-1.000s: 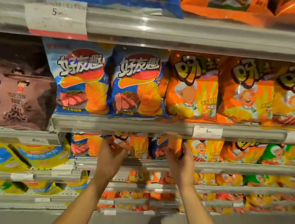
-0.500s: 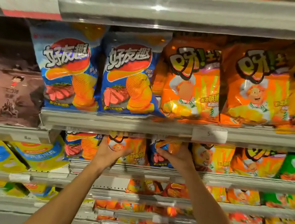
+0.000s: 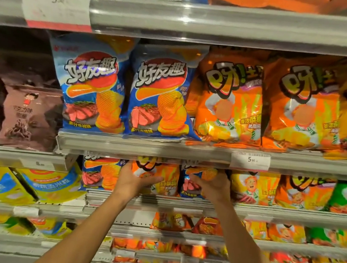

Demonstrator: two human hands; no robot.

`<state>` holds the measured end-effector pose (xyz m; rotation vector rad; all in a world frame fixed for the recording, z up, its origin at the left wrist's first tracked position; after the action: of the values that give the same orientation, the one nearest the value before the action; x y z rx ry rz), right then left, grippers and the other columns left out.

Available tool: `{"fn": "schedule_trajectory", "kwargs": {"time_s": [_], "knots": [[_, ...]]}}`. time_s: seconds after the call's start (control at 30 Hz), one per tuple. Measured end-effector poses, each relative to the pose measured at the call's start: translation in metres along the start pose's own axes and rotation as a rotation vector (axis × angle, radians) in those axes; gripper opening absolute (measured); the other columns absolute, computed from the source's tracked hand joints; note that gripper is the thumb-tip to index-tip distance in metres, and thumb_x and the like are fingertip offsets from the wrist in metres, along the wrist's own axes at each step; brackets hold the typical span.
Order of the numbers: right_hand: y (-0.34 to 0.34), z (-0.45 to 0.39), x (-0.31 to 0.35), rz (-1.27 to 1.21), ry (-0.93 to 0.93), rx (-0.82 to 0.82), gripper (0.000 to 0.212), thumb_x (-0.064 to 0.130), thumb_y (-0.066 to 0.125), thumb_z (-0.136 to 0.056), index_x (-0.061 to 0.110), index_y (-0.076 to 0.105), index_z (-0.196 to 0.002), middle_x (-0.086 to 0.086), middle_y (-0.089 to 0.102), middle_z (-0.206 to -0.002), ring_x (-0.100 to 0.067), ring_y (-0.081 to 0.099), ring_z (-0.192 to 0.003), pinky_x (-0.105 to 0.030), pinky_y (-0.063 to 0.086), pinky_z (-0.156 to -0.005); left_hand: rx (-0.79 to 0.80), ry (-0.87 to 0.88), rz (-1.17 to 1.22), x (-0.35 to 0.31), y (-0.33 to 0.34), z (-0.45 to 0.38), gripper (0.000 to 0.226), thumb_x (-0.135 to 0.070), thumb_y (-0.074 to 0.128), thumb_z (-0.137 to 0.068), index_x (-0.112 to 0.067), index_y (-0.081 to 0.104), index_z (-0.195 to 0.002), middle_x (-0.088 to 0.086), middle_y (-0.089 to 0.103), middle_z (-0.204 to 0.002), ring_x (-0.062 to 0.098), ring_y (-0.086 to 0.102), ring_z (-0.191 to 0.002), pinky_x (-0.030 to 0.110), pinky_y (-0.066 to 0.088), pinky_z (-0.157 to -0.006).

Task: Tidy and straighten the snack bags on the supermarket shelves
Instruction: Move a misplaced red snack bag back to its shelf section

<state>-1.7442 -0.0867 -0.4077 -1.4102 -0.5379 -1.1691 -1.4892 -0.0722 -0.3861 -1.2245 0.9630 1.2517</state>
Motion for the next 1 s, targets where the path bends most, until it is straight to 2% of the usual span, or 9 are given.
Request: {"fn": "schedule_trajectory", "kwargs": {"time_s": [0.1,0.2,0.33,0.47,0.57,0.63,0.77,0.9,1.0], "knots": [[0.000,0.013,0.008,0.054,-0.058,-0.100,0.071,0.056,0.087,-0.070,0.009,0.063,-0.118,-0.002,0.068,-0.098,-0.025,0.067,-0.092,-0.037,0.055,-0.070,-0.039,0.006,-0.016,0.001,-0.001,0.004,0.056,-0.021,0.096,-0.058,-0.010,0.068,-0.105,-0.011,0.076,-0.088,-0.005,0.069,-0.082,0.010,0.051,-0.051],[0.000,0.021,0.019,0.057,-0.113,-0.156,0.043,0.056,0.085,-0.071,0.019,0.063,-0.075,0.005,0.062,-0.065,-0.017,0.062,-0.064,-0.036,0.053,-0.055,-0.124,0.008,0.014,0.000,-0.009,0.005,0.077,-0.038,0.096,-0.049,-0.012,0.063,-0.114,-0.004,0.075,-0.098,0.011,0.071,-0.093,0.019,0.054,-0.060],[-0.005,0.036,0.027,0.072,-0.143,-0.205,0.051,0.056,0.085,-0.072,0.015,0.069,-0.098,-0.006,0.075,-0.090,-0.026,0.071,-0.084,-0.042,0.060,-0.071,-0.163,-0.022,-0.026,-0.001,-0.019,0.003,0.099,-0.041,0.096,-0.053,-0.008,0.050,-0.133,0.006,0.064,-0.119,0.026,0.063,-0.108,0.038,0.053,-0.082],[-0.033,0.044,0.014,-0.048,-0.137,-0.222,0.050,0.043,0.092,-0.069,0.017,0.061,-0.099,0.007,0.070,-0.079,-0.015,0.067,-0.072,-0.011,0.048,-0.053,-0.144,-0.046,-0.034,-0.002,-0.018,0.001,0.097,-0.042,0.096,-0.054,-0.006,0.054,-0.133,0.010,0.065,-0.125,0.028,0.062,-0.114,0.049,0.053,-0.097],[-0.059,0.051,-0.005,-0.117,-0.147,-0.172,0.037,0.029,0.092,-0.071,0.021,0.068,-0.097,0.010,0.073,-0.081,-0.007,0.070,-0.073,-0.017,0.056,-0.057,-0.128,-0.039,-0.014,-0.005,-0.004,0.002,0.084,-0.037,0.096,-0.057,-0.012,0.059,-0.128,0.002,0.066,-0.120,0.024,0.062,-0.111,0.043,0.056,-0.091],[-0.074,0.059,-0.018,-0.073,-0.146,-0.151,0.023,0.028,0.089,-0.075,0.029,0.069,-0.085,0.021,0.070,-0.074,0.001,0.067,-0.069,-0.011,0.050,-0.052,-0.078,-0.039,0.010,-0.009,0.014,0.005,0.058,-0.032,0.096,-0.059,-0.022,0.069,-0.110,-0.006,0.074,-0.104,0.018,0.069,-0.102,0.028,0.060,-0.070],[-0.104,0.076,-0.050,-0.163,-0.007,-0.204,0.022,0.031,0.088,-0.076,0.021,0.072,-0.088,0.004,0.074,-0.081,-0.016,0.070,-0.074,-0.025,0.049,-0.056,-0.025,0.018,0.045,-0.017,0.059,0.008,0.055,-0.021,0.096,-0.061,-0.038,0.065,-0.103,-0.021,0.073,-0.096,-0.010,0.067,-0.090,0.010,0.052,-0.060],[-0.130,0.093,-0.066,-0.188,-0.010,-0.230,0.021,0.028,0.090,-0.074,0.017,0.073,-0.082,0.003,0.074,-0.072,-0.019,0.068,-0.068,-0.029,0.047,-0.060,-0.032,-0.084,0.078,-0.020,0.095,0.007,0.068,-0.021,0.095,-0.062,-0.025,0.056,-0.117,-0.017,0.063,-0.107,0.004,0.063,-0.101,0.042,0.060,-0.087],[-0.138,0.100,-0.065,-0.176,-0.038,-0.182,0.023,0.024,0.090,-0.074,0.013,0.072,-0.083,-0.001,0.072,-0.069,-0.014,0.065,-0.059,-0.030,0.048,-0.060,0.034,-0.097,0.078,-0.017,0.117,0.006,0.062,-0.012,0.092,-0.067,-0.012,0.061,-0.120,-0.018,0.061,-0.108,0.010,0.058,-0.113,0.037,0.061,-0.081]]}}
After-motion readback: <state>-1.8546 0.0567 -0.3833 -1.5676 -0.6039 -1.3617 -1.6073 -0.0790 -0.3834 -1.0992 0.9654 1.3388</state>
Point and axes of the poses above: each hand's wrist, its own z-axis away from the middle knuckle, its own y-axis out of the palm, x = y × z, the point moved 2 cm from there along -z, towards the middle knuckle
